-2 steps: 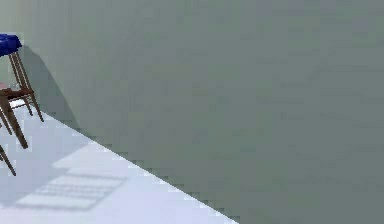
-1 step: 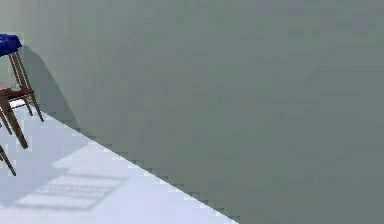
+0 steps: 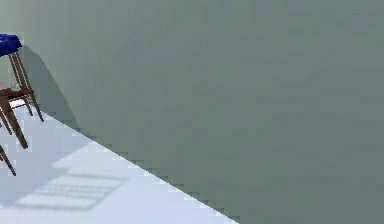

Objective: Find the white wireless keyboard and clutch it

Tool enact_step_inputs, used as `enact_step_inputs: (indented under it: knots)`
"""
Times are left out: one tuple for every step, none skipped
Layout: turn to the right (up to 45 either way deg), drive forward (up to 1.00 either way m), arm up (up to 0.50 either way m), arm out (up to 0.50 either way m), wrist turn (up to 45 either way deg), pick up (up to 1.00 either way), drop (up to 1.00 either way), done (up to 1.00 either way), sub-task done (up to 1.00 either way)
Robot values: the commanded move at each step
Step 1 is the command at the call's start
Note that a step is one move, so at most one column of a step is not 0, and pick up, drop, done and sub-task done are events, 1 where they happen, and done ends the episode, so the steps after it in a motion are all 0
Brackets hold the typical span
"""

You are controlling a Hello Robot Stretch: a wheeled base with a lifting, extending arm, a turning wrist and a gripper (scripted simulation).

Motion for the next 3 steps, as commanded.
enact_step_inputs:
  knots:
    - [0.0,0.0,0.0,0.0,0.0,1.0,0.0,0.0,0.0]
    - [0.0,0.0,0.1,0.0,0.0,0.0,0.0,0.0,0.0]
    - [0.0,0.0,0.0,0.0,0.0,0.0,0.0,1.0,0.0]
